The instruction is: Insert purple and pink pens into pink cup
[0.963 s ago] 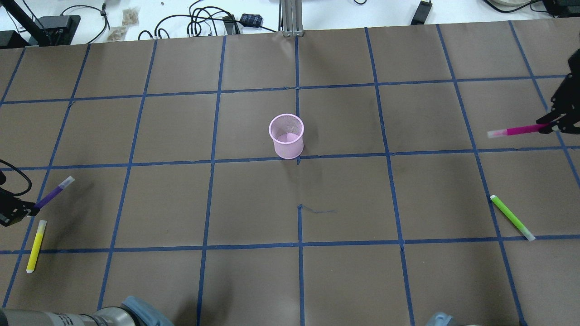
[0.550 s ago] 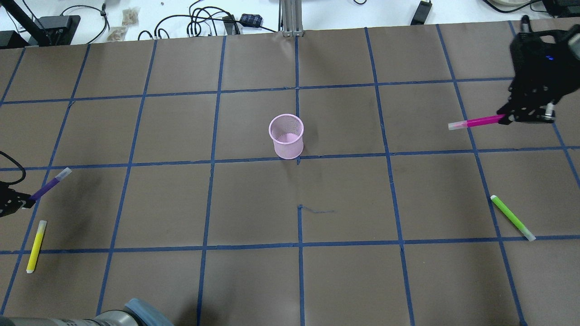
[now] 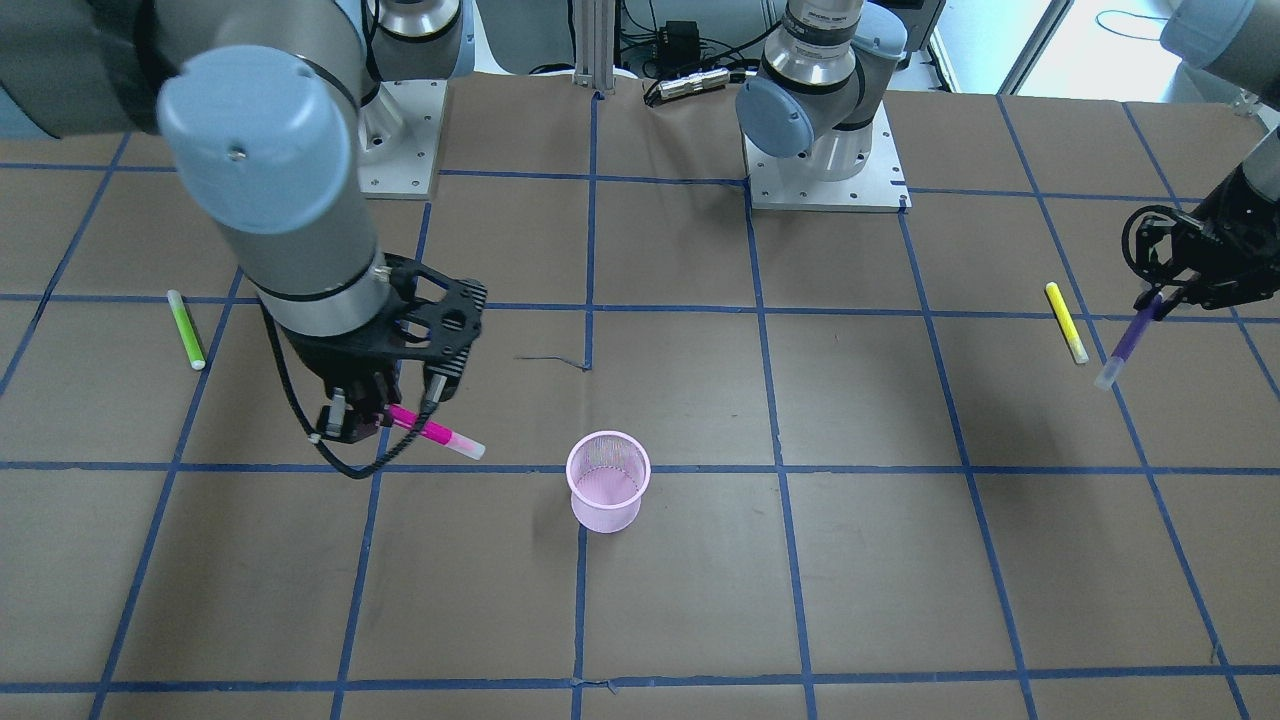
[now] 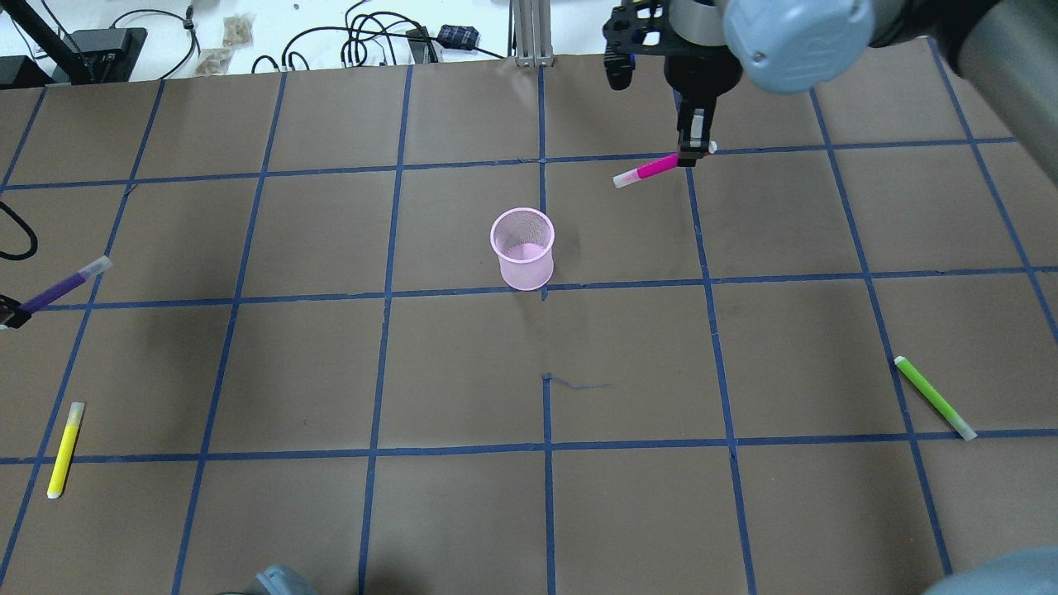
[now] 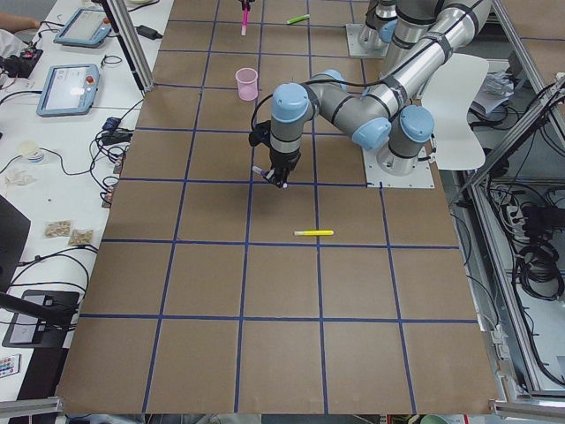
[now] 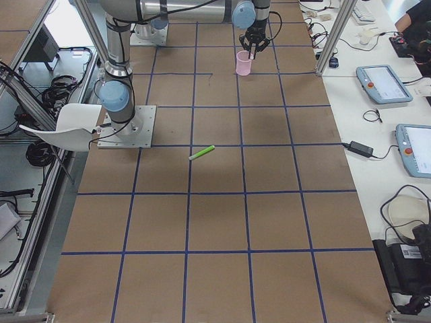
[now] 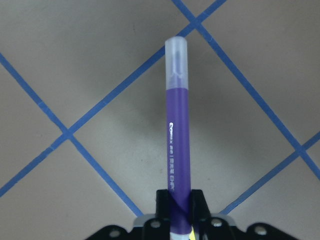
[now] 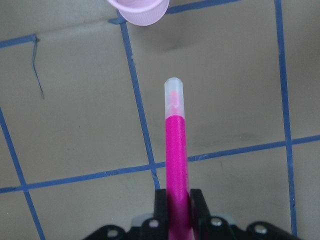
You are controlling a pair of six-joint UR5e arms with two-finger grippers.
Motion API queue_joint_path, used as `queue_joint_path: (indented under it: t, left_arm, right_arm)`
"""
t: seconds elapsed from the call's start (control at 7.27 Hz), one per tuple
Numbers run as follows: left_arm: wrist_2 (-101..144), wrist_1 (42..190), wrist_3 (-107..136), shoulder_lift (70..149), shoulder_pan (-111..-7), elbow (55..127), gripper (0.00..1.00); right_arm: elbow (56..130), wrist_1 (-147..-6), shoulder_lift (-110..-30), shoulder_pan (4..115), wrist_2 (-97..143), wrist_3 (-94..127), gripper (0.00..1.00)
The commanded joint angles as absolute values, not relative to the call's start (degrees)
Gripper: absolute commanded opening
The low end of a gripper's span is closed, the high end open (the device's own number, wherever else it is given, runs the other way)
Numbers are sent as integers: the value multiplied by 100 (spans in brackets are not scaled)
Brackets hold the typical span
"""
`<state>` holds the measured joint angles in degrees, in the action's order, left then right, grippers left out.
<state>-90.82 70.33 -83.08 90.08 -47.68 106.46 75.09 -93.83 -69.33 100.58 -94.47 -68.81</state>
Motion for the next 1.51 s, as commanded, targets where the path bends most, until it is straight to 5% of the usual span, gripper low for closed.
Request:
queue_joint_path:
  t: [0.0,1.24,1.38]
  left_arm:
    - [-9439,7058,-7999,8947,-5062,10564,0]
    - [-9844,7057,-7594,8991,-5335,10355,0]
    - [-9844,7066,-7594,8991,-5361,10345,0]
  right_arm:
    - [6988,-8993,-6260,10755,-9737,-6180,0]
    - [6627,-8921,-5704,11065,-9791,-6126,0]
    - [6636,-8930,-5687,11065,-9756,-6126,56]
